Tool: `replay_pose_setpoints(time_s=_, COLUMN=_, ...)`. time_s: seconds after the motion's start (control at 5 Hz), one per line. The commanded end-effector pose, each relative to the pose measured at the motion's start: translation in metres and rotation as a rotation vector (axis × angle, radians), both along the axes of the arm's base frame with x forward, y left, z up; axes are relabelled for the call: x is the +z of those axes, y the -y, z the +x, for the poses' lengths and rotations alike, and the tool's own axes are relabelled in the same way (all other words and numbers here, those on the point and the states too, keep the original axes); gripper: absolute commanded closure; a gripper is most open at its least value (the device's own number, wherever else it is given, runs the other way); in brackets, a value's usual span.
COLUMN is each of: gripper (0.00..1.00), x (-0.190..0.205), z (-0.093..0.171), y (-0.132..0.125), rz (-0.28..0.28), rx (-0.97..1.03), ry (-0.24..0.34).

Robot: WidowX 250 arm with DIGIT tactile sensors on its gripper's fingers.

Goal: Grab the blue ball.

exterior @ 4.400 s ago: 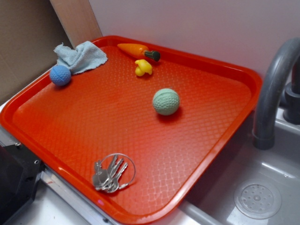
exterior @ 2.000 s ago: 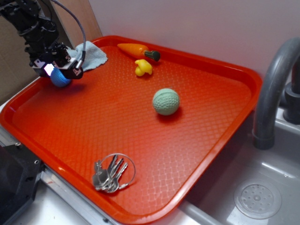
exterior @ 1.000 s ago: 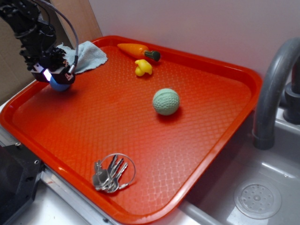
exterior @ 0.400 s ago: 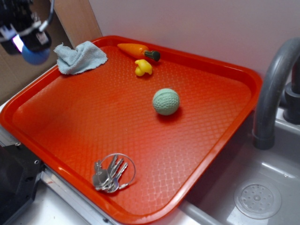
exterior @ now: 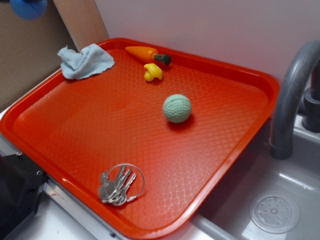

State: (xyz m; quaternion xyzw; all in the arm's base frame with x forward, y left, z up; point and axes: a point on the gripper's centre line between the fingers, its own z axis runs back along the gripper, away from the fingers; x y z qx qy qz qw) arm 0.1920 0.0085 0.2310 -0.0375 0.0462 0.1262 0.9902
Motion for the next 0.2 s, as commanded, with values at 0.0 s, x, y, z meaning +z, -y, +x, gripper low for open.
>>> replay_pose_setpoints(time_s=0.0, gripper=1.0, x=0.0075, z=0.0079, y=-0.0023, rz=0.031, rx=-0.018, ry=0.078)
